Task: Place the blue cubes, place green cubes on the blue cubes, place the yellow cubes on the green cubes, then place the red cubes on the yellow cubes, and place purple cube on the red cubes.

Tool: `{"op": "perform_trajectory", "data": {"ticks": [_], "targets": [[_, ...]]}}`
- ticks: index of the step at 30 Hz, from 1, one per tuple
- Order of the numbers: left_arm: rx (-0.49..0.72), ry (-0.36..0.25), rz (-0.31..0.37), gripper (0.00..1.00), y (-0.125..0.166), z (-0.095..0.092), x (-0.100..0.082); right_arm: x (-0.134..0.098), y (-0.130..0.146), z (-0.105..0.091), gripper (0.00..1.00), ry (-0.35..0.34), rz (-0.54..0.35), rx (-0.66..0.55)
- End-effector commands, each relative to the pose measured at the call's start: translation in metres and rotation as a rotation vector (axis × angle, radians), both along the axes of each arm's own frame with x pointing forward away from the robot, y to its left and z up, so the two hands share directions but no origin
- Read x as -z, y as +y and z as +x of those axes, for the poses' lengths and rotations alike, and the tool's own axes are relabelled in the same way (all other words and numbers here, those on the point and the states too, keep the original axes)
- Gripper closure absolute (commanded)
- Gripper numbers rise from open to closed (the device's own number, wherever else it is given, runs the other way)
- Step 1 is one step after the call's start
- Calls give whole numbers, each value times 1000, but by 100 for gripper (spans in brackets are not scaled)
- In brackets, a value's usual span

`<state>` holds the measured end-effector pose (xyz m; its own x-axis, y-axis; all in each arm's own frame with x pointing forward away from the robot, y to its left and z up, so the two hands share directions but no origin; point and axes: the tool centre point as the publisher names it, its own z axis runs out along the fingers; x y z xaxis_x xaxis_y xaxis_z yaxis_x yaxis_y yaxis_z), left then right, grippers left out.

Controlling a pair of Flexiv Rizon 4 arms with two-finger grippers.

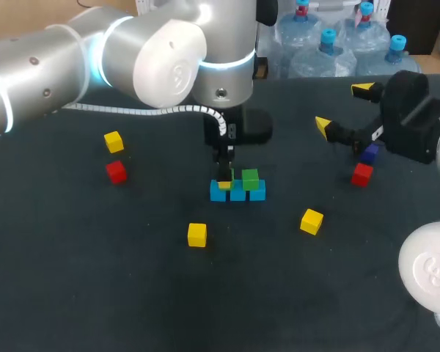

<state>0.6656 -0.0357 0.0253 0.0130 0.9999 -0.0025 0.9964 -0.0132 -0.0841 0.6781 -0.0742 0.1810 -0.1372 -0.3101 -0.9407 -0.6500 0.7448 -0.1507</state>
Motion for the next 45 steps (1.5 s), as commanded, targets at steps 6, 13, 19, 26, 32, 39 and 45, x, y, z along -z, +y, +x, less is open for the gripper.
{"op": "perform_trajectory", "data": {"ticks": [6,13,19,26,32,39,45], "targets": [[1,4,8,100,-1,2,1,0,0,0,0,0,2,-2],[15,8,1,100,-3,2,1,0,0,0,0,0,2,-2],[15,13,6,0,-4,1,0,0,0,0,0,0,2,-2],[15,13,6,0,-4,1,0,0,0,0,0,0,2,-2],[15,13,6,0,-4,1,0,0,0,0,0,0,2,-2],[15,13,6,0,-4,1,0,0,0,0,0,0,2,-2],[15,13,6,0,-4,1,0,0,0,0,0,0,2,-2]]}}
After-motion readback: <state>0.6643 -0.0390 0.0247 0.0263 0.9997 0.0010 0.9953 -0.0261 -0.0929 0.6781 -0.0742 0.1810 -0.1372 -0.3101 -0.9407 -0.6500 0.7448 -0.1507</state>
